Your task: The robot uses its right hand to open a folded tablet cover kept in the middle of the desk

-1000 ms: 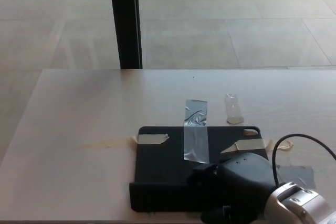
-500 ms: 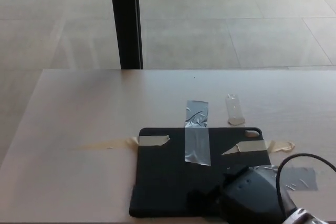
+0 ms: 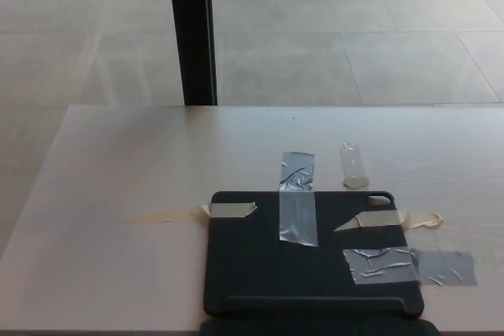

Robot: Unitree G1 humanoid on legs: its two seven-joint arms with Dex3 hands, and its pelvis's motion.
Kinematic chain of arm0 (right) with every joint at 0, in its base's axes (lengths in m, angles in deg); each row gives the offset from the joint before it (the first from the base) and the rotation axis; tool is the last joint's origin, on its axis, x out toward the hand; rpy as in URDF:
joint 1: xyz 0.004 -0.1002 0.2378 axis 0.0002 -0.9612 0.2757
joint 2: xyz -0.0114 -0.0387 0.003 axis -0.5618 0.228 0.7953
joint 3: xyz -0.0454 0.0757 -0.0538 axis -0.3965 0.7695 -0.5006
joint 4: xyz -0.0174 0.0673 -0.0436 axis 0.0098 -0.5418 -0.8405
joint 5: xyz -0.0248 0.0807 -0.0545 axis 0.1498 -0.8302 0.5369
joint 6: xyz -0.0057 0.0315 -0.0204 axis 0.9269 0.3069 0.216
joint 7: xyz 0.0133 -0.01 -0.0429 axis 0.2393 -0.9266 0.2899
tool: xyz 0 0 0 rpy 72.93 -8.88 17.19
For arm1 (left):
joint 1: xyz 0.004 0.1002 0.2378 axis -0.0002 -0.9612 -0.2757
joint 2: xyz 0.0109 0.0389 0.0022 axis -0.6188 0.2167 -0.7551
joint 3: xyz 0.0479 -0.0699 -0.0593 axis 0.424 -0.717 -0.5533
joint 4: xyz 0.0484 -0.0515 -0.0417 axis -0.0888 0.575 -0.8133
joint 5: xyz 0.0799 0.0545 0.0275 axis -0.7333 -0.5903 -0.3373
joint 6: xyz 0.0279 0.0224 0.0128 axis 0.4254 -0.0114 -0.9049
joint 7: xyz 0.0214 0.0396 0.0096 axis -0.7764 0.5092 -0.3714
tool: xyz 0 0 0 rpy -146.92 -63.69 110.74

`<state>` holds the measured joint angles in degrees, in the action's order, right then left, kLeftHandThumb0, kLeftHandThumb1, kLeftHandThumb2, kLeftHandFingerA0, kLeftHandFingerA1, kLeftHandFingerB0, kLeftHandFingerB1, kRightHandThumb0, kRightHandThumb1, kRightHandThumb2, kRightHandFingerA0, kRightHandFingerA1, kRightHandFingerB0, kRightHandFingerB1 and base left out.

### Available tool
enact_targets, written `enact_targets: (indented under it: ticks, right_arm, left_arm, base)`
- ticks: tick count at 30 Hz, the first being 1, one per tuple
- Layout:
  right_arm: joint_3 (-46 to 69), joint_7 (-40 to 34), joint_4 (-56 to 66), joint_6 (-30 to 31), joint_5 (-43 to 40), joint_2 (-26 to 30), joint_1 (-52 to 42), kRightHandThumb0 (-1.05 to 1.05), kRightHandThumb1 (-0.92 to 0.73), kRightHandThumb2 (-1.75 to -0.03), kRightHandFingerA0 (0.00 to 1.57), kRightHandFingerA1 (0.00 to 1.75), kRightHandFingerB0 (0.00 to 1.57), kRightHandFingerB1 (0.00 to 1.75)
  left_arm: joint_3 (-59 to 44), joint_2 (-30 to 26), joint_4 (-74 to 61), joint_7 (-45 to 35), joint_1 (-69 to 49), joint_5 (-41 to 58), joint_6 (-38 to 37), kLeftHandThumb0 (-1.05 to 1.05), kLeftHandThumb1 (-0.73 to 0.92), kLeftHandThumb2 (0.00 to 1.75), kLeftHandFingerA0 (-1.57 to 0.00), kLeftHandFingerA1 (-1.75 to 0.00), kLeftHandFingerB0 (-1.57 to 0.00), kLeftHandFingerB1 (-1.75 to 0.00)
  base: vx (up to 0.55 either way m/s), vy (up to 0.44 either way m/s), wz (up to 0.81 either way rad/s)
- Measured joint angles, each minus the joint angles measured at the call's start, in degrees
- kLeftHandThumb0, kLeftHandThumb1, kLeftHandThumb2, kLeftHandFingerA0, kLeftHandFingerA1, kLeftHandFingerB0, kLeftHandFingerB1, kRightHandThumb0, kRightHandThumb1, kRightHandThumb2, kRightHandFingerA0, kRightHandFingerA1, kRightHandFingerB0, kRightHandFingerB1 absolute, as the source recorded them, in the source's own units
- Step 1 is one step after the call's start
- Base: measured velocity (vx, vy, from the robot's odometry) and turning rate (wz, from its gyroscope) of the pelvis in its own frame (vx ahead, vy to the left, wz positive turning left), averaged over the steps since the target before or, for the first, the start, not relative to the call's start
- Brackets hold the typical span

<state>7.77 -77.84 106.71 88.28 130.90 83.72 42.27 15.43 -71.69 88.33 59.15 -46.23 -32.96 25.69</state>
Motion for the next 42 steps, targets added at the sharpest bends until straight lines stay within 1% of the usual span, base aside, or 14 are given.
enact_targets:
  ticks: [1,7,8,10,13,17,18,19,23,25,26,27,29,42]
  right_arm:
    - [0.84,0.72,0.04,0.06,0.00,0.14,-3.06,-0.89,-0.76,-1.13,0.60,0.90,0.29,0.53]
    - [7.48,2.48,-1.38,-0.01,-3.62,-2.33,-8.55,-0.90,-0.92,-0.73,0.57,0.83,0.30,0.40]
    - [8.36,2.59,-1.54,-0.01,-4.37,-2.92,-8.72,-0.94,-0.81,-1.15,0.53,0.74,0.24,0.49]
    - [10.42,3.21,-1.61,0.11,-6.04,-4.47,-9.17,-0.90,-0.92,-0.75,0.58,0.74,0.30,0.38]
    - [13.18,3.81,-1.70,0.22,-8.34,-6.64,-9.95,-0.95,-0.81,-1.16,0.59,0.73,0.28,0.50]
    - [16.55,4.40,-1.87,0.15,-11.61,-9.33,-11.21,-0.87,-0.92,-0.74,0.58,0.70,0.28,0.38]
    - [17.14,4.55,-1.81,0.12,-12.18,-9.73,-11.36,-0.84,-0.92,-0.72,0.54,0.62,0.29,0.38]
    - [18.01,4.92,-1.49,0.12,-13.20,-10.25,-11.50,-0.87,-0.77,-1.12,0.56,0.72,0.26,0.50]
    - [20.73,7.32,2.16,0.14,-16.40,-11.43,-10.54,-0.88,-0.92,-0.72,0.63,0.58,0.30,0.38]
    - [21.91,8.81,4.83,0.13,-18.06,-11.92,-8.16,-0.86,-0.92,-0.68,0.63,0.56,0.34,0.38]
    - [22.15,9.12,5.30,0.13,-18.45,-12.09,-7.59,-0.87,-0.92,-0.73,0.62,0.56,0.31,0.38]
    - [22.92,10.35,6.68,0.14,-19.63,-12.43,-5.24,-0.87,-0.92,-0.72,0.63,0.56,0.32,0.39]
    - [23.99,11.91,8.54,0.32,-21.00,-13.11,-1.37,-0.86,-0.74,-1.13,0.61,0.66,0.31,0.51]
    - [24.95,14.88,1.92,-0.08,-23.59,-16.72,15.45,-0.83,-0.72,-1.13,0.56,0.65,0.35,0.52]
  left_arm:
    - [0.09,-0.50,0.00,-0.05,0.00,0.11,-0.06,-0.70,0.55,1.04,-0.80,-0.83,-0.66,-0.76]
    - [0.15,-1.88,0.02,-0.39,0.39,0.69,-0.44,-0.71,0.76,0.62,-0.84,-0.79,-0.68,-0.70]
    - [0.15,-1.88,0.02,-0.40,0.40,0.73,-0.44,-0.71,0.76,0.62,-0.86,-0.80,-0.68,-0.70]
    - [0.15,-1.88,0.02,-0.40,0.40,0.81,-0.44,-0.71,0.77,0.62,-0.86,-0.80,-0.68,-0.70]
    - [0.17,-1.88,0.02,-0.41,0.42,0.93,-0.46,-0.73,0.55,1.04,-0.81,-0.83,-0.68,-0.77]
    - [0.20,-1.88,0.06,-0.45,0.42,1.15,-0.47,-0.72,0.77,0.62,-0.88,-0.81,-0.69,-0.70]
    - [0.21,-1.88,0.08,-0.45,0.42,1.18,-0.47,-0.71,0.58,1.05,-0.82,-0.83,-0.66,-0.76]
    - [0.27,-1.88,0.08,-0.45,0.43,1.21,-0.47,-0.71,0.77,0.63,-0.85,-0.81,-0.68,-0.71]
    - [0.43,-1.90,0.13,-0.46,0.42,1.37,-0.55,-0.73,0.56,1.04,-0.81,-0.82,-0.69,-0.77]
    - [0.58,-1.90,0.20,-0.50,0.42,1.39,-0.65,-0.72,0.77,0.63,-0.83,-0.77,-0.68,-0.70]
    - [0.59,-1.90,0.21,-0.50,0.42,1.40,-0.68,-0.72,0.55,1.04,-0.81,-0.83,-0.69,-0.77]
    - [0.62,-1.93,0.30,-0.50,0.42,1.43,-0.79,-0.72,0.77,0.63,-0.82,-0.78,-0.68,-0.69]
    - [0.64,-1.94,0.36,-0.51,0.45,1.48,-0.89,-0.72,0.77,0.63,-0.85,-0.79,-0.68,-0.70]
    - [0.78,-2.38,0.64,-0.70,0.49,1.79,-1.05,-0.71,0.77,0.63,-0.84,-0.79,-0.67,-0.69]
  base:
    - [0.00,0.000,0.00]
    - [0.00,0.000,0.00]
    - [0.00,0.000,0.00]
    - [0.00,0.000,0.00]
    - [0.00,0.000,0.00]
    - [0.00,0.000,0.00]
    - [0.00,0.000,0.00]
    - [0.00,0.000,0.00]
    - [0.00,0.000,0.00]
    - [0.00,0.000,0.00]
    - [0.00,0.000,0.00]
    - [0.00,0.000,0.00]
    - [0.00,0.000,0.00]
    - [0.00,0.000,0.00]
